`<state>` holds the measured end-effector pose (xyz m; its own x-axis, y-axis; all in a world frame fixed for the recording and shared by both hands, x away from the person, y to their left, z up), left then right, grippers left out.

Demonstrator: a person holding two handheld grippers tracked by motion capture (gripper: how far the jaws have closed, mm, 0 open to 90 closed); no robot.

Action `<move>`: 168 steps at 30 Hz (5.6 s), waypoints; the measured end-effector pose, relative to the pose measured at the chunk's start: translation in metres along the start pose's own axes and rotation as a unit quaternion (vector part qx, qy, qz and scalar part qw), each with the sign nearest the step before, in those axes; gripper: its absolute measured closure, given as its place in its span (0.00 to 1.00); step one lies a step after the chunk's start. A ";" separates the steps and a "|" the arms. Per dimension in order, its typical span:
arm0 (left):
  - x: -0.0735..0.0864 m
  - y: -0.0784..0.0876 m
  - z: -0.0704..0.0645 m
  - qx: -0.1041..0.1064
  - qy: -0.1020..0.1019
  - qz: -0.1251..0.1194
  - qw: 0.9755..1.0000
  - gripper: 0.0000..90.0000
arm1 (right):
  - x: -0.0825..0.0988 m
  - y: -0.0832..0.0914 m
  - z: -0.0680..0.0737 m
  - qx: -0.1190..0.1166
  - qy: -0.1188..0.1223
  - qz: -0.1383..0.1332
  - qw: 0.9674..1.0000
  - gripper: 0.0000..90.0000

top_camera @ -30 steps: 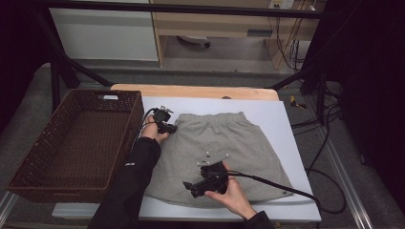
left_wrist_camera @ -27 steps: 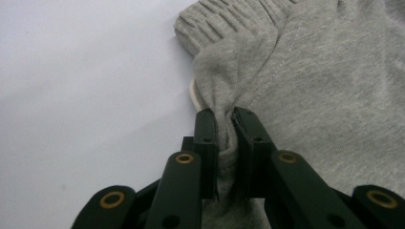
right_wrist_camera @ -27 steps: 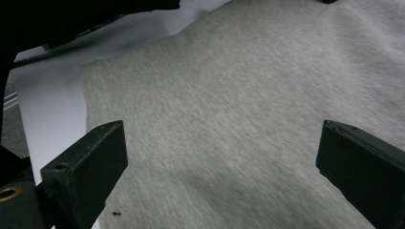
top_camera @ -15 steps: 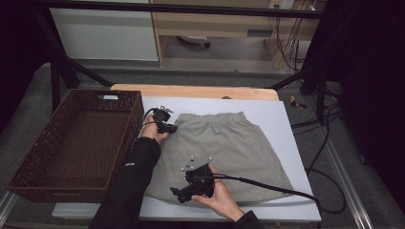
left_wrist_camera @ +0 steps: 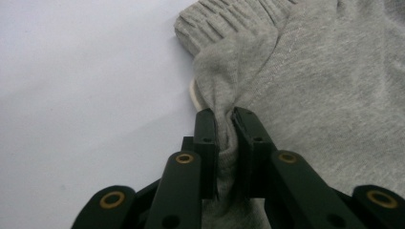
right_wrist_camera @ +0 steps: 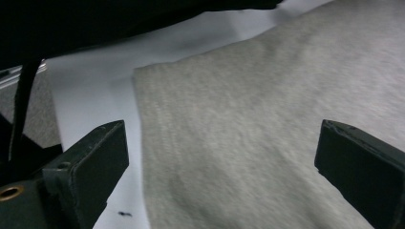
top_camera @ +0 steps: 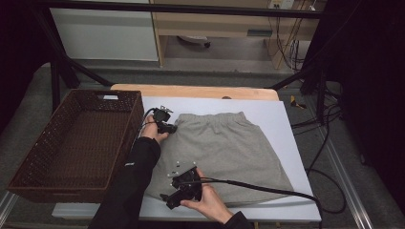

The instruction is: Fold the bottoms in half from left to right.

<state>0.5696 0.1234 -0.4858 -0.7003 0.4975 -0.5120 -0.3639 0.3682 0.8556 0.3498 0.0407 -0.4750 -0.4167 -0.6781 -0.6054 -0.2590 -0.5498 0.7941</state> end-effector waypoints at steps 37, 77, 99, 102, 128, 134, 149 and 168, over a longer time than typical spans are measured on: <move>0.000 0.000 0.000 0.003 0.004 -0.001 1.000 0.89 | 0.000 -0.023 0.023 -0.001 0.075 0.038 0.996 0.64; -0.006 0.021 0.001 0.039 0.057 -0.020 0.997 0.94 | -0.012 0.002 0.008 0.003 0.087 0.033 0.996 0.98; -0.028 0.056 -0.018 0.048 0.010 -0.025 0.998 0.94 | -0.032 0.045 0.008 -0.006 0.078 -0.020 0.997 0.98; -0.031 0.061 -0.018 0.049 0.011 -0.031 0.998 0.94 | -0.035 0.049 0.008 -0.007 0.073 -0.026 0.997 0.98; -0.039 0.101 -0.006 0.047 0.022 -0.048 0.998 0.94 | -0.069 0.072 0.014 -0.007 0.070 -0.071 0.995 0.98; -0.040 0.109 -0.003 0.044 0.019 -0.051 0.998 0.94 | -0.076 0.076 0.016 -0.006 0.070 -0.076 0.995 0.98; -0.039 0.124 0.006 0.042 0.022 -0.054 0.997 0.95 | -0.089 0.078 0.023 -0.010 0.071 -0.087 0.994 0.98; -0.042 0.146 0.008 0.029 0.018 -0.062 0.998 0.95 | -0.099 0.087 0.030 -0.011 0.076 -0.105 0.992 0.98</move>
<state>0.5503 0.1625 -0.3399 -0.6738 0.4175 -0.6097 -0.4143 0.4698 0.7795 0.3419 0.0747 -0.3443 -0.2191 -0.6125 -0.7595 -0.3065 -0.6958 0.6495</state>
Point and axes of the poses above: each handheld gripper's, and its own axes: y roughly backward along the jaws, x roughly out of its underside, z roughly to its left, the point moved 6 cm from there along -y, roughly forward along the jaws, and after that the axes turned 9 degrees about z, right-handed, at the moved point
